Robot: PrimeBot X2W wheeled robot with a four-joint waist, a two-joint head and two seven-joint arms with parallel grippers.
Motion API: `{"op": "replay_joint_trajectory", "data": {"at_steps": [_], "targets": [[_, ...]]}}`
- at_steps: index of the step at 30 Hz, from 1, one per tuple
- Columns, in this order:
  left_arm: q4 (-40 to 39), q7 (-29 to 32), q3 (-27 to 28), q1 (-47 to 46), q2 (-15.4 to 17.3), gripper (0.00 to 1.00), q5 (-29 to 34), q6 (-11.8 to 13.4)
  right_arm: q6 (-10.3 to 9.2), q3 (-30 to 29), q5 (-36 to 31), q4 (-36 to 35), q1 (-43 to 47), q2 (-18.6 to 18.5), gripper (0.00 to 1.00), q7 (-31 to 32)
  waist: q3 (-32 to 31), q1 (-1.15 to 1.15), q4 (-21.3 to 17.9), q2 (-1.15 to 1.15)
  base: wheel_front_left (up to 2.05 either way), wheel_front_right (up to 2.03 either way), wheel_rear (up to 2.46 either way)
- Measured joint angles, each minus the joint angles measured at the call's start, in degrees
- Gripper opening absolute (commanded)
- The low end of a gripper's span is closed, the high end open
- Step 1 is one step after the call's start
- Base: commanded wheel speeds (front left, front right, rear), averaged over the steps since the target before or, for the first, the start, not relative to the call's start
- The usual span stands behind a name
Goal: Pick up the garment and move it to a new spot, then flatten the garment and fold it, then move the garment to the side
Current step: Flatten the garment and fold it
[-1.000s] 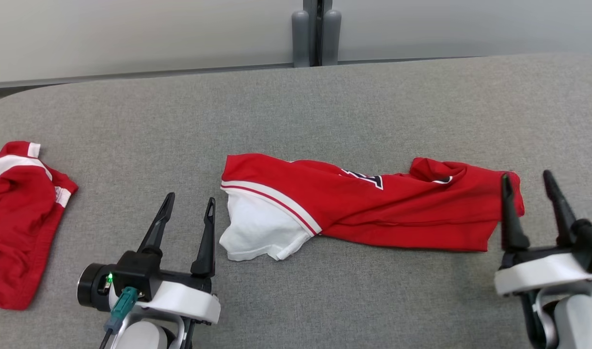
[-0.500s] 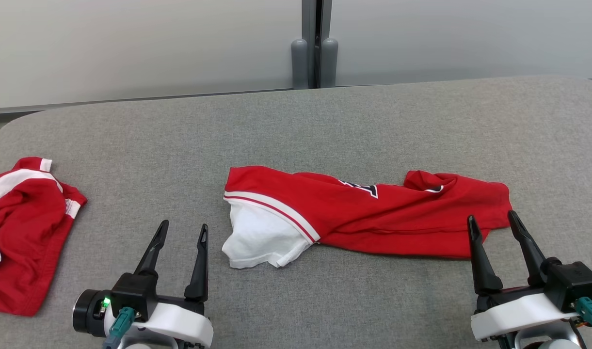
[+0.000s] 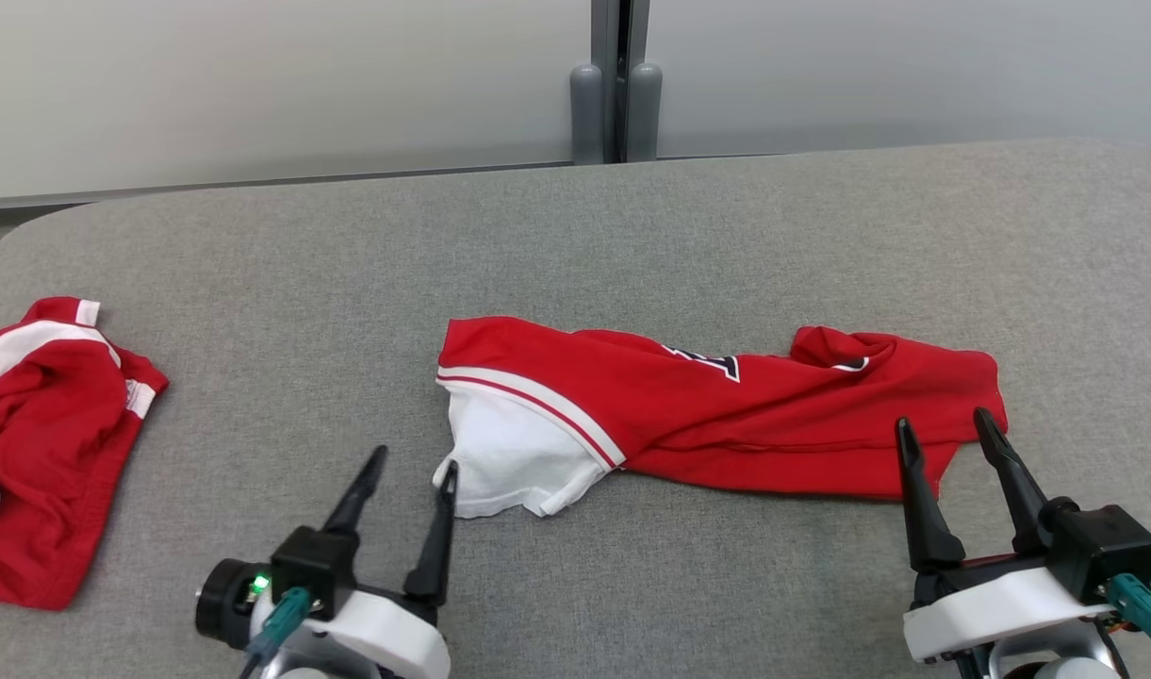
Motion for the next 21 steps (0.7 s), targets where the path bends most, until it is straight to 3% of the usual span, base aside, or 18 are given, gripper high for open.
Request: {"op": "replay_joint_trajectory", "data": {"at_steps": [11, 12, 13, 14, 21], "targets": [[12.54, 5.92, -3.76, -5.47, -0.99, 1.00, -4.57, -2.99, 0.00, 1.71, 0.71, 1.01, -1.15, 0.29, 1.00, -0.05, 2.32, 0.00, -1.69, 0.00, 0.00, 0.00, 0.00], [13.27, 6.04, -3.86, -5.91, -1.01, 0.82, -5.03, -3.32, 0.00, 1.79, 0.79, 1.12, -1.18, 0.32, 1.00, -0.08, 2.48, 0.00, -1.89, 0.00, 0.00, 0.00, 0.00], [13.80, 5.77, -4.01, -6.36, -1.04, 0.30, -5.33, -3.35, 0.00, 1.78, 0.89, 1.31, -1.18, 0.33, 1.00, -0.07, 2.62, 0.00, -2.10, 0.00, 0.00, 0.00, 0.00], [14.30, 5.47, -4.10, -6.74, -1.07, 0.00, -5.38, -3.44, 0.00, 1.76, 1.02, 1.45, -1.18, 0.35, 1.00, -0.08, 2.73, 0.00, -2.29, 0.00, 0.00, 0.00, 0.00], [16.88, 3.78, -4.53, -7.70, -0.90, 0.00, -5.92, -3.81, 0.00, -1.25, 2.67, 4.33, -1.27, 0.04, 1.00, -0.70, 3.24, 0.00, -3.06, 0.00, 0.00, 0.00, 0.00]]}}
